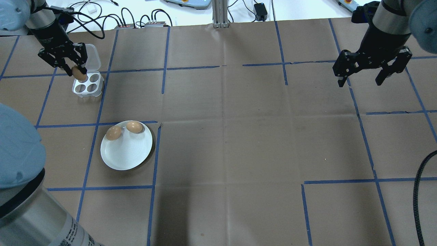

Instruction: Place egg on plate

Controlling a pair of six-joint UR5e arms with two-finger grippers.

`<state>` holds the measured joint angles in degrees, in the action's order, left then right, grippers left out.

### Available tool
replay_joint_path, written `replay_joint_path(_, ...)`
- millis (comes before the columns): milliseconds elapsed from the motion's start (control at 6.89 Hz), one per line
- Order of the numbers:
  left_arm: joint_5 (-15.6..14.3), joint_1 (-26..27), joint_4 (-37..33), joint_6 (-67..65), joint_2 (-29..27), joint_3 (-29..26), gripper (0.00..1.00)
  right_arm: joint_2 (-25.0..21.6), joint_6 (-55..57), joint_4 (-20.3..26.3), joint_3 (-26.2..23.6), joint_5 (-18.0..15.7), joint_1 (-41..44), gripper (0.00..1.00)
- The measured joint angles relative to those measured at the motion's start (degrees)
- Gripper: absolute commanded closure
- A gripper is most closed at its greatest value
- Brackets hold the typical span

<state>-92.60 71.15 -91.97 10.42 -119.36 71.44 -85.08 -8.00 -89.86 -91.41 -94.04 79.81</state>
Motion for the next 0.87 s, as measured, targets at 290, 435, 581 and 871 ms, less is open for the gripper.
replay_joint_path(290, 0.4, 0.2, 8.7, -1.8, 11.5, 18.6, 1.00, 0.0, 0.0, 0.0, 0.0, 0.0, 0.0, 0.00)
replay_joint_path(435, 0.5, 0.7, 15.0, -2.6, 15.7, 27.2, 1.00, 0.0, 0.0, 0.0, 0.0, 0.0, 0.0, 0.00)
replay_joint_path(581, 0.6, 2.1, 21.4, -3.7, 18.2, 33.8, 1.00, 0.0, 0.0, 0.0, 0.0, 0.0, 0.0, 0.00)
replay_joint_path(871, 0.5, 5.7, 29.8, -6.8, 19.0, 40.6, 1.00, 0.0, 0.0, 0.0, 0.0, 0.0, 0.0, 0.00)
